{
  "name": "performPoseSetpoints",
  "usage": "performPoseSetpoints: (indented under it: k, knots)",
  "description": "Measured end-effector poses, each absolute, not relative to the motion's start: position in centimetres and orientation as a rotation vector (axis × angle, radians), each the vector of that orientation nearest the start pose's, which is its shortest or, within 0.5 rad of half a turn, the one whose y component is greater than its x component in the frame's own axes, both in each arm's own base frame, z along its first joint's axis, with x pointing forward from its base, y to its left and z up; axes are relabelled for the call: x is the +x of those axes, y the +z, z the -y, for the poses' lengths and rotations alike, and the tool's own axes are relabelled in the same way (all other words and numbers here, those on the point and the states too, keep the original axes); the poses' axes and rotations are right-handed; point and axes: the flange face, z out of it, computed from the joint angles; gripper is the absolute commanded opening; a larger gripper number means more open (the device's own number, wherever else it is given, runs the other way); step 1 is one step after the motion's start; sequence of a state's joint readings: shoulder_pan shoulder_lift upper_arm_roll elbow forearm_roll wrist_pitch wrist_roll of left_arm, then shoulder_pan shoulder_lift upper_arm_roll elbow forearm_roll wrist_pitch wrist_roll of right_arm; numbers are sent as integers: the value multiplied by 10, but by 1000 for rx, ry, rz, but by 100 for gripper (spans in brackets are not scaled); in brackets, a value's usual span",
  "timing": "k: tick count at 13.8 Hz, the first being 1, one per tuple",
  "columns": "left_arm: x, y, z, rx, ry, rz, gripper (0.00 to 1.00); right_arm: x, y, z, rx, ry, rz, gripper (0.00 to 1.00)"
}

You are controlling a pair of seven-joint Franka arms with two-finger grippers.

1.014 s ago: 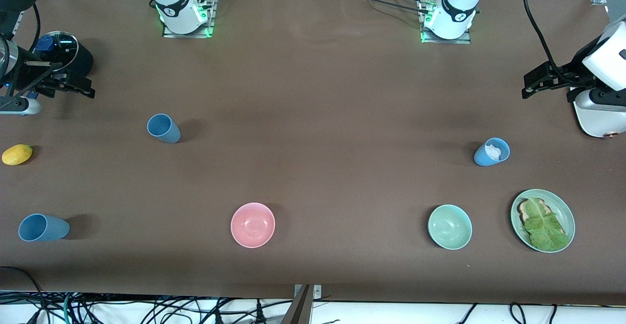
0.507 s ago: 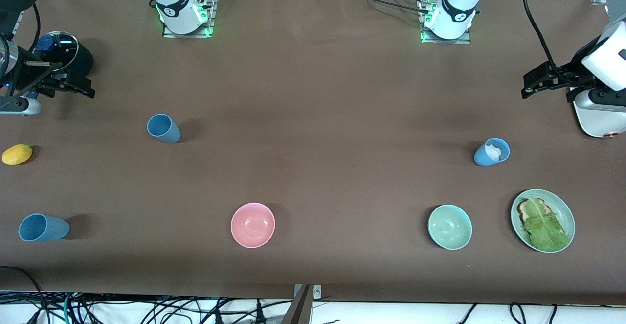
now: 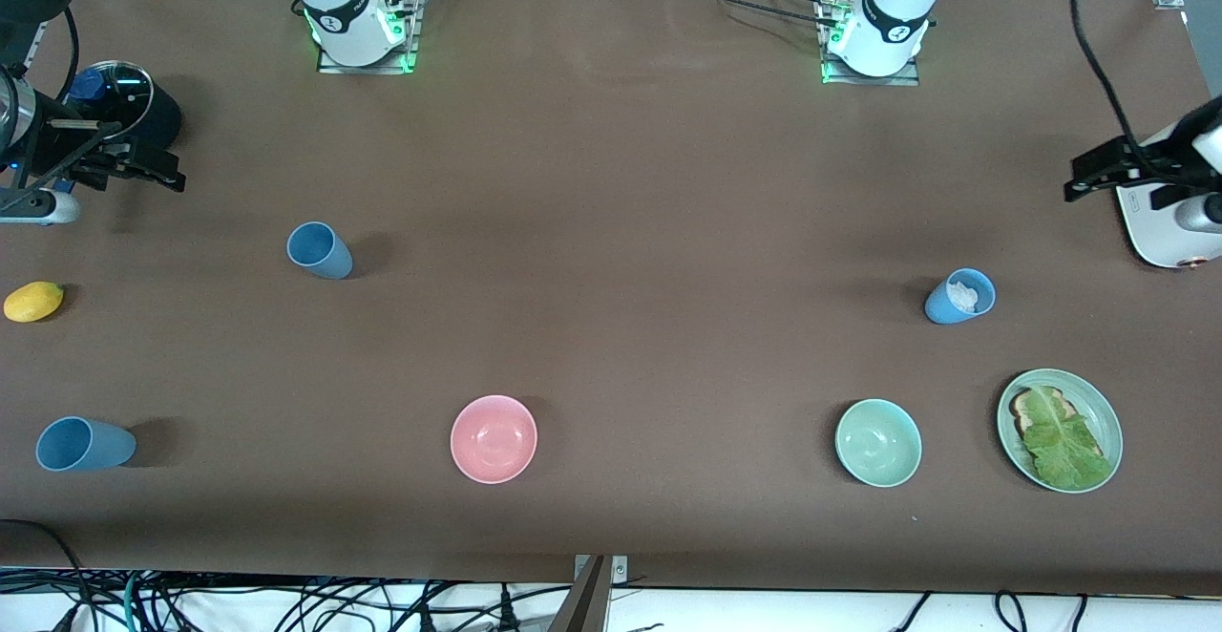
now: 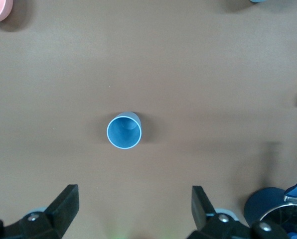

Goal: Stack blue cups with both arms
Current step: 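Move the left gripper over the blue cup holding white tissue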

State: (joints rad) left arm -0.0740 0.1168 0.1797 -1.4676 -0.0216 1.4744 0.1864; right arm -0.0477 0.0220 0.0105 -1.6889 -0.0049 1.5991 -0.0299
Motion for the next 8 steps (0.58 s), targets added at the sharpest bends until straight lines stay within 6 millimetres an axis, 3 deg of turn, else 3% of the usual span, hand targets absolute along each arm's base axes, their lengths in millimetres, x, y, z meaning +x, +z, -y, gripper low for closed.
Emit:
performPoseSetpoints:
  k: [3,8]
  knots:
    - [577,577,-86,-3151,238,-109,100,556,559,21,-3138,176,-11,100]
    - [591,516,-100,-3140,324,-76,100,556,559,21,-3137,177,-11,100]
